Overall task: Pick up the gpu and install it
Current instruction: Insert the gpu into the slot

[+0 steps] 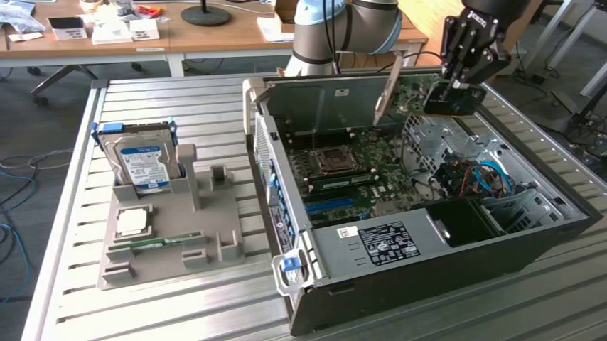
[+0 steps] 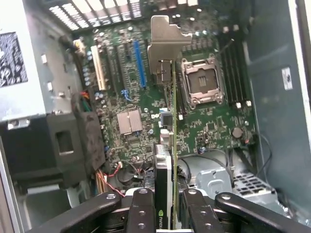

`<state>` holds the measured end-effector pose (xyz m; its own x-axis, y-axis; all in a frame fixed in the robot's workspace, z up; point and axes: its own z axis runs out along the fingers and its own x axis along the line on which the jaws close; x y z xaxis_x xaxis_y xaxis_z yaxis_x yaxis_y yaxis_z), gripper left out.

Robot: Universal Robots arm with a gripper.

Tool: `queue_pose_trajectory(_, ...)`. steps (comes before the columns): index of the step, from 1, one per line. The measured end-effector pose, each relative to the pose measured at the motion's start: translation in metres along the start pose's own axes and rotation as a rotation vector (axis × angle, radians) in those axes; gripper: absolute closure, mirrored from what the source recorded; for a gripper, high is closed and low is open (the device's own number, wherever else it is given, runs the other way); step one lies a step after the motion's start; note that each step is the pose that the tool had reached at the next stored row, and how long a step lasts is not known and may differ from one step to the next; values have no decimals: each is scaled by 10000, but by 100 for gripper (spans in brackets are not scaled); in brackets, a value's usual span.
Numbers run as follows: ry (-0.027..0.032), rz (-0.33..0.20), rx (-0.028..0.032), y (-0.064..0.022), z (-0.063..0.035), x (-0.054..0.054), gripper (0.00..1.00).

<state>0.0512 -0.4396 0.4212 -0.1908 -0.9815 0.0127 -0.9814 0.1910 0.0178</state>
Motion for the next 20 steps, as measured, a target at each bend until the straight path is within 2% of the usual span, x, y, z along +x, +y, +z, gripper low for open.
queue_pose_trajectory(8,31,-1426,18,0,11,0,73)
queue_pose_trajectory(16,36,-1464,21,0,12,0,73)
queue_pose_trajectory(17,33,-1462,40,5,12,1,73)
queue_pose_trajectory(18,28,-1464,92,15,12,2,73)
queue_pose_trajectory(20,11,-1468,235,41,13,8,73)
